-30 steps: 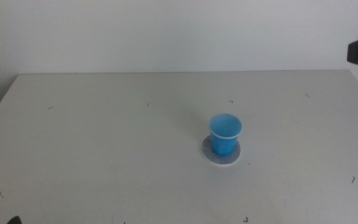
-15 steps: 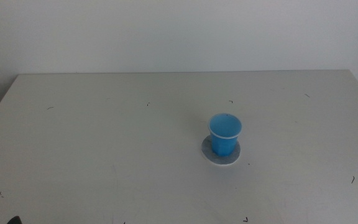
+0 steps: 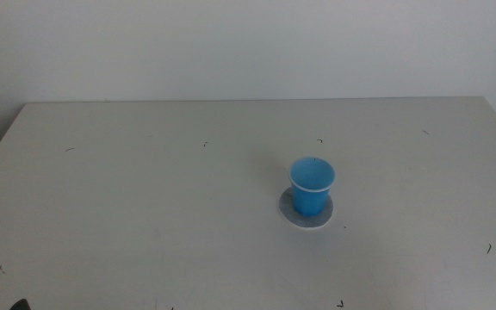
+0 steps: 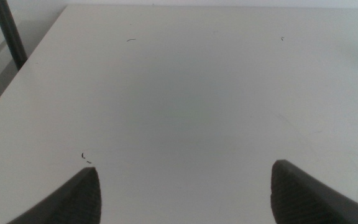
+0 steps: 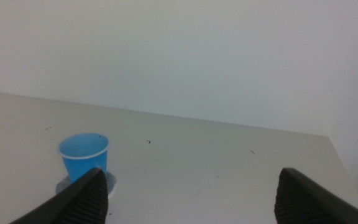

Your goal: Place an empty cup on a cup mat.

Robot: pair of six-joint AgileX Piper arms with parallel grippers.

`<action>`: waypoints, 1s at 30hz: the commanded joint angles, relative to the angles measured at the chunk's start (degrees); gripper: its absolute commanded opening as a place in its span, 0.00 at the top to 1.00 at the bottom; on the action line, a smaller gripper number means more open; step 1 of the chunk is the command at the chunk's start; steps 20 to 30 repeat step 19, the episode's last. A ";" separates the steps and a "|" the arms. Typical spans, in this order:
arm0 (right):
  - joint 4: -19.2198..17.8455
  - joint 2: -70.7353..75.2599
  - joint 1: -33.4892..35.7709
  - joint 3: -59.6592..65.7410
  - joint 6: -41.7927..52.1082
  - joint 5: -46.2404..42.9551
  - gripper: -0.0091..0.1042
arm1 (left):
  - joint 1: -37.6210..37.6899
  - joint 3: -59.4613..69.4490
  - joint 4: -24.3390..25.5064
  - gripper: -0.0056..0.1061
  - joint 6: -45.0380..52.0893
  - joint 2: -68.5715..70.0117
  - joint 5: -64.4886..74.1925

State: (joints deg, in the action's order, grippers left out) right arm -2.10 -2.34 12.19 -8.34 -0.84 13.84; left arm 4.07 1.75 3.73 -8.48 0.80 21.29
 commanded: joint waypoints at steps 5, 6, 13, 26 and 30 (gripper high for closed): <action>-1.51 3.23 -0.57 4.40 0.84 -4.02 0.09 | -0.06 -0.34 0.02 0.01 -0.61 0.74 -3.84; -1.68 3.32 -0.57 5.27 0.84 -4.02 0.09 | -0.06 -0.34 0.02 0.01 -0.61 0.74 -3.84; -1.85 3.36 -0.57 9.24 0.84 -4.30 0.09 | -0.06 -0.34 0.02 0.01 -0.61 0.74 -3.84; -1.85 3.36 -0.57 9.63 0.84 -3.14 0.09 | -0.06 -0.34 0.02 0.01 -0.61 0.74 -3.84; -1.85 3.36 -0.57 9.63 0.84 -3.14 0.09 | -0.06 -0.34 0.02 0.01 -0.61 0.74 -3.84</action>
